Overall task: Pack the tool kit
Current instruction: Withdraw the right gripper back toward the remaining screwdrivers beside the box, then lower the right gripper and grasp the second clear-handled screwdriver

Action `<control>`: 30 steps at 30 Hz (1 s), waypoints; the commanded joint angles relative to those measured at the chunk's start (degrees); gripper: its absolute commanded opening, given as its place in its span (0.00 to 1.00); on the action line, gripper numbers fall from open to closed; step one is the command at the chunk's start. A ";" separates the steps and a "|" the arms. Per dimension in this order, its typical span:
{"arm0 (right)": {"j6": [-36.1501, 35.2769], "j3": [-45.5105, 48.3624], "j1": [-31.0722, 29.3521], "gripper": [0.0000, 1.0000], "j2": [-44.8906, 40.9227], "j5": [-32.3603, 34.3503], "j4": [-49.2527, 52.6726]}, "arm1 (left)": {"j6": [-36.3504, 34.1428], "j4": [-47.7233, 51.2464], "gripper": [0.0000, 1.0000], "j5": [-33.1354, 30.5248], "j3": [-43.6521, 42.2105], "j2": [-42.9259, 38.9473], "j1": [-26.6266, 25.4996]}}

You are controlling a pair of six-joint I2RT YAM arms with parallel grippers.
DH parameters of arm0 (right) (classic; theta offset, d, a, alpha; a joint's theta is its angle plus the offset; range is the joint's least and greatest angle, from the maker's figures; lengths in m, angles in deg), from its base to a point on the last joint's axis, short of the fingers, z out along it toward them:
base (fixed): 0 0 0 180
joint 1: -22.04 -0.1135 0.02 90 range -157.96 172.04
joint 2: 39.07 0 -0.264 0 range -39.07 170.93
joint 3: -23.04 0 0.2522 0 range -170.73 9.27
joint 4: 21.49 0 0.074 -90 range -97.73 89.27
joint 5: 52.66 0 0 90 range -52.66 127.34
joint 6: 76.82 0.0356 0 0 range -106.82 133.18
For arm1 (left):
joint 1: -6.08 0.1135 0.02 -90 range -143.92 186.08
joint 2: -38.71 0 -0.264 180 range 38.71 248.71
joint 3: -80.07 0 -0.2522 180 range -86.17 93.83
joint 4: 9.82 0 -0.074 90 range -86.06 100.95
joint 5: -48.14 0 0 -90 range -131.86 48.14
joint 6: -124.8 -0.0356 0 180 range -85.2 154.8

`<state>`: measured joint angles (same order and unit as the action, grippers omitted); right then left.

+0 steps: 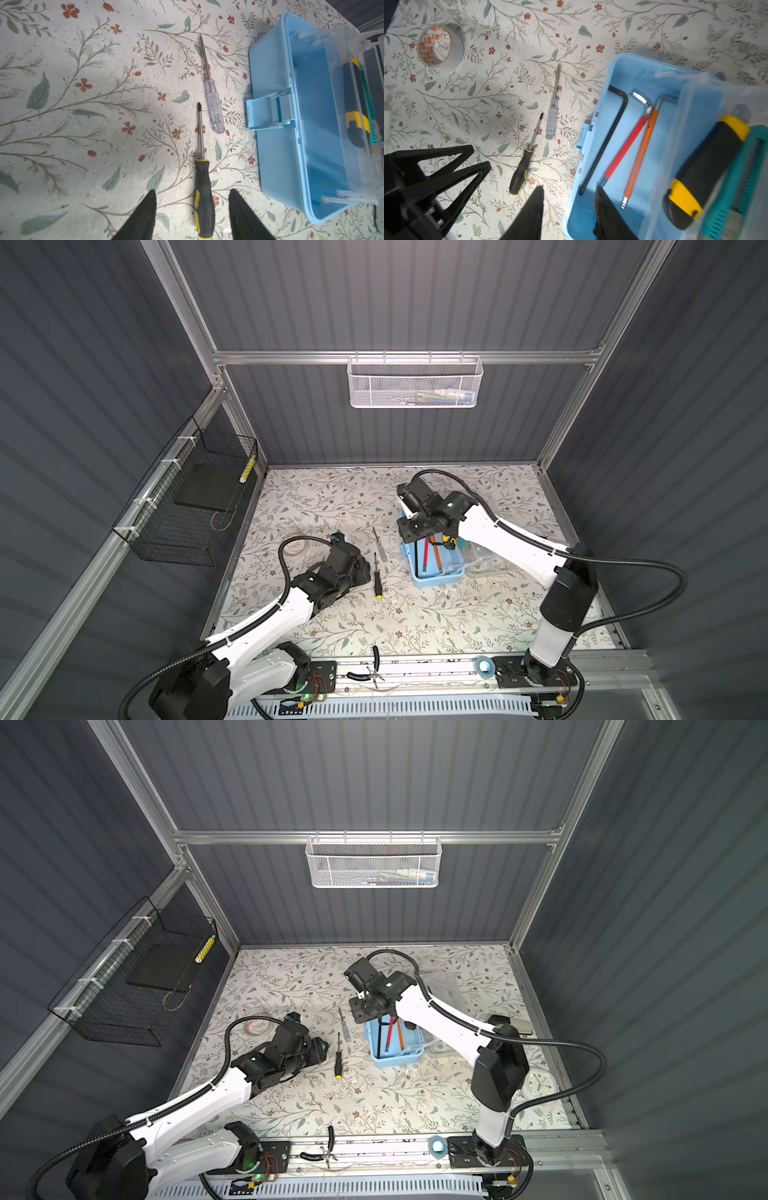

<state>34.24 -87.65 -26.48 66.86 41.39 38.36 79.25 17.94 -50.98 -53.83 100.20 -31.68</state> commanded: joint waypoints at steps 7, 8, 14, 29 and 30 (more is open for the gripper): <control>0.30 -13.94 -2.36 0.37 17.37 -2.50 2.77 | 2.40 -2.64 0.57 2.20 -5.25 -3.25 0.23; 0.30 -14.82 -2.38 0.36 18.54 -2.51 3.08 | 2.40 -2.76 0.57 2.27 -5.58 -3.75 0.23; -0.38 -21.06 -2.45 0.36 26.24 -1.08 6.33 | 2.40 -3.72 0.57 2.63 -6.67 -5.64 0.21; -0.05 -24.01 -2.19 0.31 32.78 0.52 7.37 | 1.43 -3.63 0.57 2.45 -5.35 -3.61 0.24; -0.05 -24.16 -2.11 0.31 33.01 0.61 7.51 | 1.43 -3.59 0.57 2.37 -5.31 -3.60 0.24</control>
<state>34.13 -110.05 -28.68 99.26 41.20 44.21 80.98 14.53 -49.08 -59.69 96.36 -31.68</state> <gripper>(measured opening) 0.310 0.569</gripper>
